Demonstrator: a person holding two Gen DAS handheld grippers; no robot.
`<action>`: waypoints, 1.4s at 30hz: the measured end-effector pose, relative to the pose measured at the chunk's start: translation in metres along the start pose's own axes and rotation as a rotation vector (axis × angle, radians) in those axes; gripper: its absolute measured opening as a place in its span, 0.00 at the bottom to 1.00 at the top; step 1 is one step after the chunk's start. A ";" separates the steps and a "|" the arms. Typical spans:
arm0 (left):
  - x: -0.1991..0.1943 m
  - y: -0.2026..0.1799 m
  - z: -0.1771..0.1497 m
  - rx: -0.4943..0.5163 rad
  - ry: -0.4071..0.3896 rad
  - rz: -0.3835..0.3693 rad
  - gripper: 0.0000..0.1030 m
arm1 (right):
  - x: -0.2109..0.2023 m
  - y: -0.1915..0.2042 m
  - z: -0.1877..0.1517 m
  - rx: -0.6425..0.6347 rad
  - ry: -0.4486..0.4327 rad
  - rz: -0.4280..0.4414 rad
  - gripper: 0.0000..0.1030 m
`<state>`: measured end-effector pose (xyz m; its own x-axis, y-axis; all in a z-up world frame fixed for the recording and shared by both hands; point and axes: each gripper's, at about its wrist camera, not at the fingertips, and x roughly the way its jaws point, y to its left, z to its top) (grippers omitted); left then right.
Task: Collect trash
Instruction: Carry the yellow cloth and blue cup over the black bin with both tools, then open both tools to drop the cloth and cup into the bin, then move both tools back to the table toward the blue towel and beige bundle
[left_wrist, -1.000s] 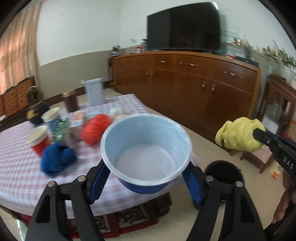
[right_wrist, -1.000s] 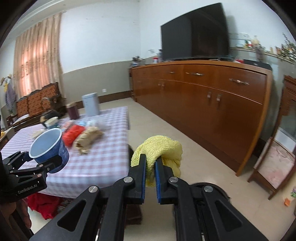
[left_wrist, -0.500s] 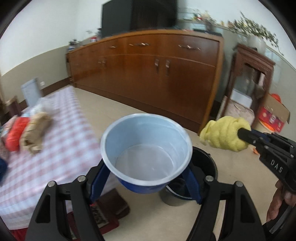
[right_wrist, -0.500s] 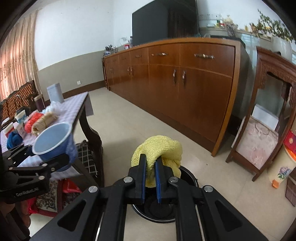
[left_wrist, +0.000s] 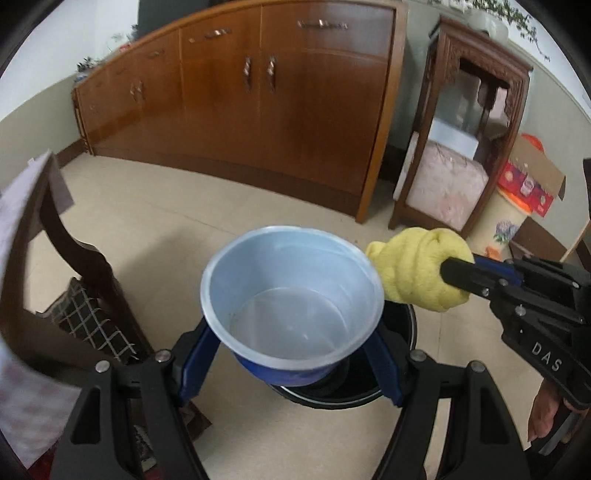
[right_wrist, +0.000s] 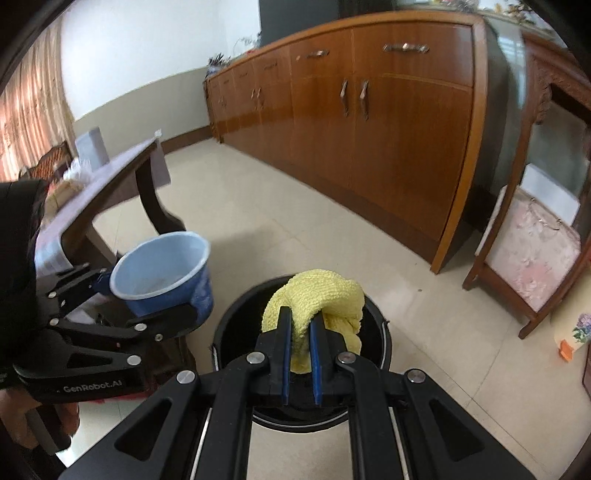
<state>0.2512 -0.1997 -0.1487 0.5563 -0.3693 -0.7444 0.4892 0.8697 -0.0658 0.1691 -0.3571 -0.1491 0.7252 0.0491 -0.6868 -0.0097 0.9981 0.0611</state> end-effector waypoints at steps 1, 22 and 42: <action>0.008 -0.001 -0.001 0.002 0.025 -0.018 0.73 | 0.007 -0.002 -0.001 -0.008 0.013 0.010 0.09; -0.024 0.018 -0.015 -0.107 0.041 0.135 0.96 | 0.021 -0.024 -0.009 0.064 0.051 -0.123 1.00; -0.153 0.067 -0.031 -0.199 -0.125 0.275 0.96 | -0.097 0.096 0.036 -0.002 -0.164 -0.060 1.00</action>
<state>0.1781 -0.0747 -0.0599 0.7326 -0.1390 -0.6663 0.1764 0.9843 -0.0113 0.1230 -0.2675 -0.0507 0.8270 -0.0173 -0.5620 0.0356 0.9991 0.0215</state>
